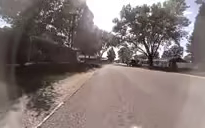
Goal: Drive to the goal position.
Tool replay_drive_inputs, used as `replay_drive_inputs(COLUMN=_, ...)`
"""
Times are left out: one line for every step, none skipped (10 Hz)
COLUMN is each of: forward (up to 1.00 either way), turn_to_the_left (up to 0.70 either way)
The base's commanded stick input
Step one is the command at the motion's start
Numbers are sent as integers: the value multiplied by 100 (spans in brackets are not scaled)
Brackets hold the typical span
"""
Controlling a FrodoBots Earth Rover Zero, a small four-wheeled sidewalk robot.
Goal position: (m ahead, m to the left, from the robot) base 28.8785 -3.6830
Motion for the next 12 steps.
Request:
replay_drive_inputs(forward=100, turn_to_the_left=2)
replay_drive_inputs(forward=100, turn_to_the_left=2)
replay_drive_inputs(forward=100, turn_to_the_left=2)
replay_drive_inputs(forward=100, turn_to_the_left=2)
replay_drive_inputs(forward=100, turn_to_the_left=2)
replay_drive_inputs(forward=100, turn_to_the_left=3)
replay_drive_inputs(forward=100, turn_to_the_left=3)
replay_drive_inputs(forward=100, turn_to_the_left=3)
replay_drive_inputs(forward=100, turn_to_the_left=2)
replay_drive_inputs(forward=100, turn_to_the_left=2)
replay_drive_inputs(forward=100, turn_to_the_left=2)
replay_drive_inputs(forward=100, turn_to_the_left=2)
